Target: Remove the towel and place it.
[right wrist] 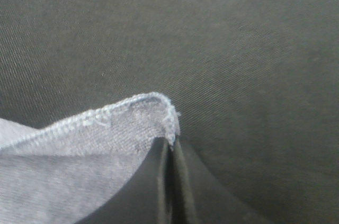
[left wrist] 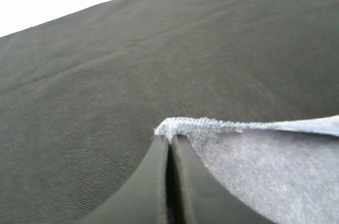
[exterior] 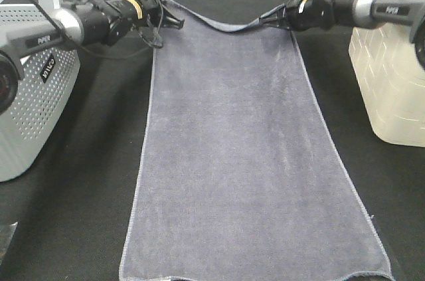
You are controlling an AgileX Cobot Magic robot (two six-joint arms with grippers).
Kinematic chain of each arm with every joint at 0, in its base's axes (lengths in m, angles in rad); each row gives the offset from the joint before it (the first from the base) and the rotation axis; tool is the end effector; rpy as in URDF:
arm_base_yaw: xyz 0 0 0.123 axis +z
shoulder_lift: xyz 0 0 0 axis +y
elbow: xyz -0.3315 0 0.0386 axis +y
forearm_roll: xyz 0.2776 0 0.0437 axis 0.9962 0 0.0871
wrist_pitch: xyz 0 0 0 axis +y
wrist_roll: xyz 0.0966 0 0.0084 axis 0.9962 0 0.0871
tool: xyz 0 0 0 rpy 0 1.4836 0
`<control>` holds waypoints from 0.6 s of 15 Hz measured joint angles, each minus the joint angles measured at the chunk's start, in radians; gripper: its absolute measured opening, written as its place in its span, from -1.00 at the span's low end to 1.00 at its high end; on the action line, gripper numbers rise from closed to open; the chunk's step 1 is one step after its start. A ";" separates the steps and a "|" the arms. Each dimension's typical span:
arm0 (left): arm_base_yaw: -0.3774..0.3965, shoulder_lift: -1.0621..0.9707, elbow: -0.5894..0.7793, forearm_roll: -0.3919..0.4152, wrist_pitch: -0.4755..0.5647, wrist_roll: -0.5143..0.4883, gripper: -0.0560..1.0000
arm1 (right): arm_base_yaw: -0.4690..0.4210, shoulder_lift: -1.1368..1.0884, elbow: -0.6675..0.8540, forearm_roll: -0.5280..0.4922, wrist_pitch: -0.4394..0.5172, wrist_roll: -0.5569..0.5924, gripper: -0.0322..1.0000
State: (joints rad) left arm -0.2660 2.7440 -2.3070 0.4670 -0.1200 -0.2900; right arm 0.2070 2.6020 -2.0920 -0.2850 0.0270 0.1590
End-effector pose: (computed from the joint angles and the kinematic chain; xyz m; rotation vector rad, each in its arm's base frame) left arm 0.6591 -0.1850 0.1146 0.4333 1.7619 -0.1141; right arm 0.6414 0.1339 0.1207 -0.3299 1.9926 0.0438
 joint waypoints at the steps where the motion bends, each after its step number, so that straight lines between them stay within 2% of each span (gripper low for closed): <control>1: 0.000 0.015 0.000 0.000 -0.010 0.012 -0.89 | 0.000 0.018 0.000 0.000 -0.038 0.000 -0.94; 5: 0.000 0.046 0.000 0.000 -0.010 0.024 -0.89 | -0.005 0.053 0.000 0.001 -0.111 0.000 -0.94; 9: 0.000 0.047 0.000 -0.012 0.003 0.024 -0.89 | -0.039 0.054 0.000 0.080 -0.153 0.000 -0.94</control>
State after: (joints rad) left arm -0.2660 2.7910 -2.3070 0.4550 -0.1170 -0.2660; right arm 0.1680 2.6560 -2.0920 -0.2050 -0.1260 0.1590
